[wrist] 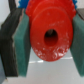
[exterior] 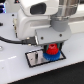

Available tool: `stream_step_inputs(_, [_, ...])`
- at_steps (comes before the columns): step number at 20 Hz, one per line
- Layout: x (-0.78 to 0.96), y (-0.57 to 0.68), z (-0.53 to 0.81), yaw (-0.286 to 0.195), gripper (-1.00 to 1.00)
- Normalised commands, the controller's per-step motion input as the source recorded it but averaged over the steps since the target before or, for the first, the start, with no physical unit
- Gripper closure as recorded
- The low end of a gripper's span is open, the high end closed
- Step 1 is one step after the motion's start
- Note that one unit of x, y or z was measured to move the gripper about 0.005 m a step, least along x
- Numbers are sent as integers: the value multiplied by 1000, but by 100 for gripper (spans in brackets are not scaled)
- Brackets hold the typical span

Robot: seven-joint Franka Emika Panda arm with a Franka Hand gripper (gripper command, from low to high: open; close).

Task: Insert the blue gear onto the right peg, followed by the red gear

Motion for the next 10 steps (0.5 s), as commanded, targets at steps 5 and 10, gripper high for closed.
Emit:
stream_step_inputs(5, [140, -66, -156, 0, 100])
stream_step_inputs(10, [81, -29, -72, 0, 100])
